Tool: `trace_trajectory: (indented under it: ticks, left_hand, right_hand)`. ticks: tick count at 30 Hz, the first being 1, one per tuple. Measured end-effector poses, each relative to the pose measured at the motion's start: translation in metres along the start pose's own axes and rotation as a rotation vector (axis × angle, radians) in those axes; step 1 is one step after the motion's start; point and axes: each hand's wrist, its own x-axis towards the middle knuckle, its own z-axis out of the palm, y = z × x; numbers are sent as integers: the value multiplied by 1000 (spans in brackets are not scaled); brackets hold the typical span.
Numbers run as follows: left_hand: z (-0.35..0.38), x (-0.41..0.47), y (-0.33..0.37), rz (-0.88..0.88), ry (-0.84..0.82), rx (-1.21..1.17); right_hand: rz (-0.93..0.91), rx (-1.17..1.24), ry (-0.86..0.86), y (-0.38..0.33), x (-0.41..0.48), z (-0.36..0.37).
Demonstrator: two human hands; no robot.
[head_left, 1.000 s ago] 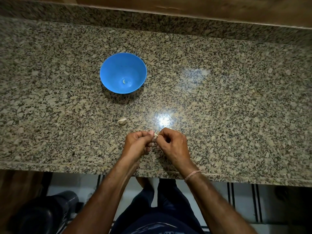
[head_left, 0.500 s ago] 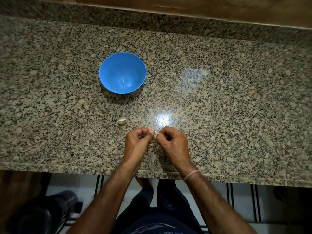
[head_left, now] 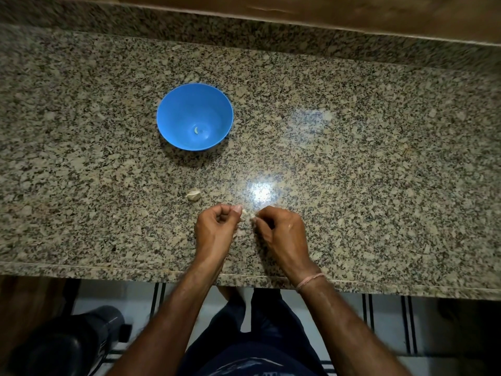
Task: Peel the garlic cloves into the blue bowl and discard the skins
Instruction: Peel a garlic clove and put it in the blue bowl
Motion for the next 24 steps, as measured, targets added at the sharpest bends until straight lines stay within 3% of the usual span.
trace_trajectory:
  ticks: [4,8,11,15,19,24]
  left_hand:
    - [-1,1,-2,50,21,104]
    - [3,2,1,93,8,182]
    - [4,0,1,104,9,212]
    - [0,-5,2,178,-19,197]
    - [-2,-10,4,329,-107,103]
    - [-13,-9,1,267,-24,77]
  right_hand:
    - [-67,-124,79,1,-1,5]
    - [51,264,-25,-9,4,0]
    - [157,424,-15,-13,5,3]
    - [248,474,-8,-8,4,2]
    - [221,462,-45,-9,6,1]
    - [217,451,-59,-11,3,2]
